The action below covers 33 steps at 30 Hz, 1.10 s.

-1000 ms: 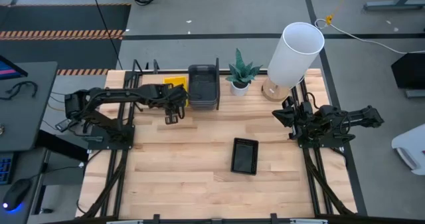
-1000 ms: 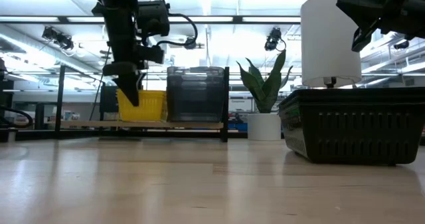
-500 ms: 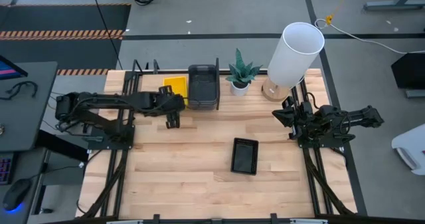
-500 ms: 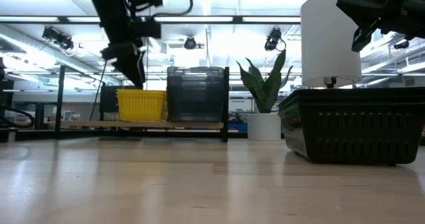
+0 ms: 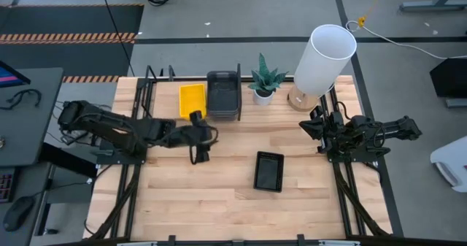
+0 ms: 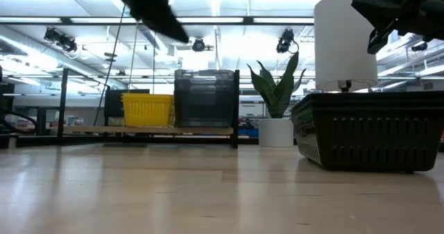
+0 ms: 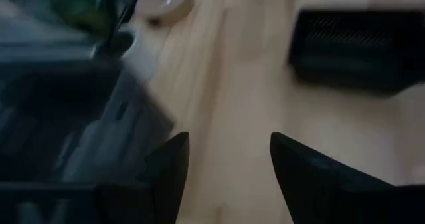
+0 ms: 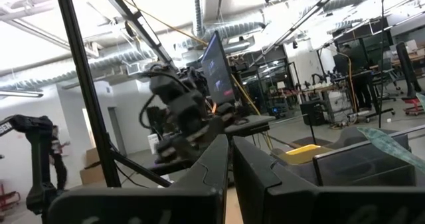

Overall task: Stack baskets on shelf by color
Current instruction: Put the stacked black bins on the shelf

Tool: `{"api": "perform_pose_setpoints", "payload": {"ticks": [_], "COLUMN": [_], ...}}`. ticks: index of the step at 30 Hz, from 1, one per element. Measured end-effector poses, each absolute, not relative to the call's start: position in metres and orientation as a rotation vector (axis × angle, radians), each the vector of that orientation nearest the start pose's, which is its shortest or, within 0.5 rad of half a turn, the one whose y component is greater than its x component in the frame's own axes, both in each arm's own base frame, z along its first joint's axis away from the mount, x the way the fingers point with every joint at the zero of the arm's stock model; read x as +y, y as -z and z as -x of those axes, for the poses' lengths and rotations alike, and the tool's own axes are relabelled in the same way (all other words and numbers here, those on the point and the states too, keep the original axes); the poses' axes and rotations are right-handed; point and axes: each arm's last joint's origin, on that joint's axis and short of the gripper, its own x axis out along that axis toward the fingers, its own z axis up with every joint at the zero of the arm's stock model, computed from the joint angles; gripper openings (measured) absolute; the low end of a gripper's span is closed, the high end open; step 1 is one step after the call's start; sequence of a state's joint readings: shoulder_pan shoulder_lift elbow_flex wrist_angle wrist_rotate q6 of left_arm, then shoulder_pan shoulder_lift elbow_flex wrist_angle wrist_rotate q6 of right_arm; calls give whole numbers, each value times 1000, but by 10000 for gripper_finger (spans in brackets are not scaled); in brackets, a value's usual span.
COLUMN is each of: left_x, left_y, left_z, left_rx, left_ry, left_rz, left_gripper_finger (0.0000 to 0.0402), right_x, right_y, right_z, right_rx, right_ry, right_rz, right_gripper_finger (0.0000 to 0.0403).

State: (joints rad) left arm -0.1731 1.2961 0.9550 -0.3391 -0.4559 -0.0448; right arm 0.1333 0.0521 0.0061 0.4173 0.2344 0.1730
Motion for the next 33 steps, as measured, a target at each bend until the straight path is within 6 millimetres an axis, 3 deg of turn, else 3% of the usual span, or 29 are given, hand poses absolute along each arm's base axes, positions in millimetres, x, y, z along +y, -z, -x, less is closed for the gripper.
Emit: {"api": "perform_pose_setpoints", "payload": {"ticks": [5,9,18,29,33], "left_x": [-57,-74,-107,-139,-148], "left_y": [-269,-255,-252,-236,-230], "left_z": [-285,-302,-363,-434,-450], "left_rx": [543,540,635,723,759], "left_ry": [-234,-198,-109,65,110], "left_rz": [-84,-42,-31,8,-14], "left_gripper_finger": [205,201,202,236,255], "right_x": [6,6,6,6,6], "right_y": [-201,-201,-201,-201,-201], "right_z": [-93,-93,-93,-93,-93], "right_rx": [-373,-373,-374,-376,-376], "right_ry": [68,68,68,68,69], "right_rz": [-239,-239,-239,-239,-239], "right_gripper_finger": [27,27,27,27,27]}}
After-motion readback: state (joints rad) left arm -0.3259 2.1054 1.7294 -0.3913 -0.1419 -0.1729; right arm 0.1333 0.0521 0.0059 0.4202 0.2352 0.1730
